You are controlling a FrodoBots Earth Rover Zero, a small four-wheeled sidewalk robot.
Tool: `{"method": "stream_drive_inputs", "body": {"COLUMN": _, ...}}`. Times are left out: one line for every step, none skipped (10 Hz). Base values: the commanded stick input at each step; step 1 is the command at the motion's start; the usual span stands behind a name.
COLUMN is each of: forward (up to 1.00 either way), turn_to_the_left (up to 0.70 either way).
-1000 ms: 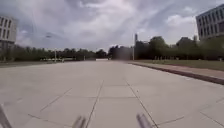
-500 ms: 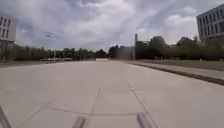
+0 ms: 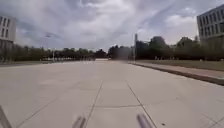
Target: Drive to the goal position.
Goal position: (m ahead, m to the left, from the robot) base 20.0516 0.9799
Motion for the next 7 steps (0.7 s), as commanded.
{"method": "stream_drive_inputs", "body": {"forward": 1.0, "turn_to_the_left": 0.0}}
{"method": "stream_drive_inputs", "body": {"forward": 1.0, "turn_to_the_left": 0.0}}
{"method": "stream_drive_inputs", "body": {"forward": 1.0, "turn_to_the_left": 0.0}}
{"method": "stream_drive_inputs", "body": {"forward": 1.0, "turn_to_the_left": 0.0}}
{"method": "stream_drive_inputs", "body": {"forward": 1.0, "turn_to_the_left": 0.0}}
{"method": "stream_drive_inputs", "body": {"forward": 1.0, "turn_to_the_left": 0.0}}
{"method": "stream_drive_inputs", "body": {"forward": 1.0, "turn_to_the_left": 0.0}}
